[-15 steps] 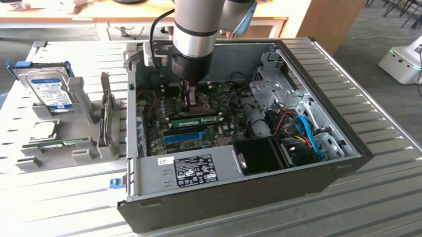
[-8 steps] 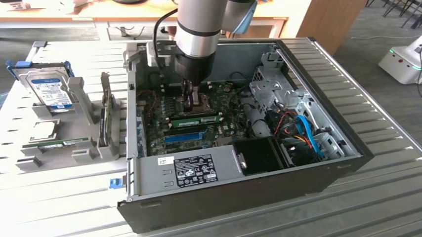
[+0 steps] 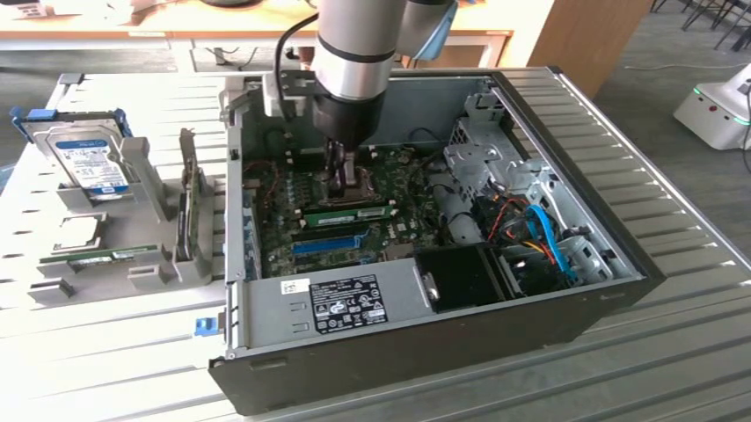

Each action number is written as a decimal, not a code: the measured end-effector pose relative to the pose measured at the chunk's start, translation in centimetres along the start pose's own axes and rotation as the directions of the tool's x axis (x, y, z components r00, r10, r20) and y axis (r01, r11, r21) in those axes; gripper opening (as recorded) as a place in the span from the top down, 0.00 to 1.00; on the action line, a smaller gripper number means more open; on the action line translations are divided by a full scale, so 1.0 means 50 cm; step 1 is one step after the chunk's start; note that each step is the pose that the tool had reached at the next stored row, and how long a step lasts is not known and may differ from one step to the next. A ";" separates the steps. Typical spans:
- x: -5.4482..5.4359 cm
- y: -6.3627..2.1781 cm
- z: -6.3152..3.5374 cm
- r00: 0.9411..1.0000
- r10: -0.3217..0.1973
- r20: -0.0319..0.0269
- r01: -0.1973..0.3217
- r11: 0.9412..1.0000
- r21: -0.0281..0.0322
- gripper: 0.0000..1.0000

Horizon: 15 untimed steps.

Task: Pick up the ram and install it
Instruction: 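Press down the ram until it locks into place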

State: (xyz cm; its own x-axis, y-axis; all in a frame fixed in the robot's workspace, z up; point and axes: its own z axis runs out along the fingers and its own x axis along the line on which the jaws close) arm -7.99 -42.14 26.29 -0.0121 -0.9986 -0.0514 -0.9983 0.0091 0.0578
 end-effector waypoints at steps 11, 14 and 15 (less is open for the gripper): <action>-0.002 -0.011 -0.029 1.000 0.000 0.000 0.000 1.000 0.000 0.89; -0.002 -0.014 -0.040 1.000 0.000 0.000 0.000 1.000 0.000 0.89; -0.002 -0.015 -0.044 1.000 0.000 0.000 0.000 1.000 0.000 0.89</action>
State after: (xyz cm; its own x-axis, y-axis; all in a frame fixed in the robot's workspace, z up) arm -7.10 -42.14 28.43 -0.0121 -0.9986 -0.0514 -0.9983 0.0091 0.0579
